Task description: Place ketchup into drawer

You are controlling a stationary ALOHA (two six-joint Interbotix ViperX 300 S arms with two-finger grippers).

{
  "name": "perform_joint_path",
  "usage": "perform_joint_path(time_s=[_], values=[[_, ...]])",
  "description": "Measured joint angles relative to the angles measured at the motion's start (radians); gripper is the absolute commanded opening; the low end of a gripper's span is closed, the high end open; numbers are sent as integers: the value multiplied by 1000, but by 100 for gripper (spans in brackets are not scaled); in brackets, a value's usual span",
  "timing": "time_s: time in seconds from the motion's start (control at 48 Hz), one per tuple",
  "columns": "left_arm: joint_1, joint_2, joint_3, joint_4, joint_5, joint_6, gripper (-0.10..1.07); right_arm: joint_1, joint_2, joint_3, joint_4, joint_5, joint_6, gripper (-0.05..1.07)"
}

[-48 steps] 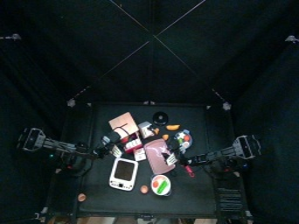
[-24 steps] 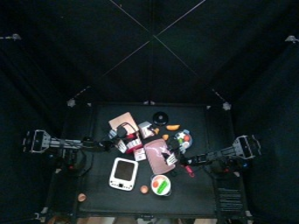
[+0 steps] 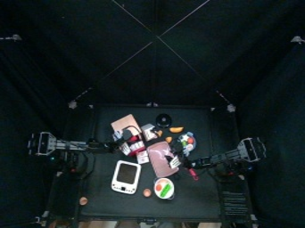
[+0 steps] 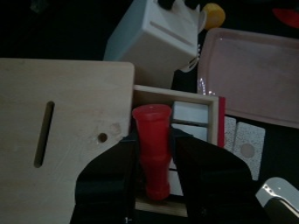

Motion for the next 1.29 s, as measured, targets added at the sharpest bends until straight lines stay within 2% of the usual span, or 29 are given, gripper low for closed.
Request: perform_joint_path(time_s=[0.167,0.354,0.792,1.292], values=[[2,23,-2,9,6,0,74,0,0,0,0,-2,0,87],[-2,25,-2,11,14,0,82,0,0,0,2,-2,0,87],[-3,23,-6,12,26,-3,82,-2,0,0,0,-2,0,87],[2,98,-66,74,198,5,82,0,2,0,0,-3,0,87]])
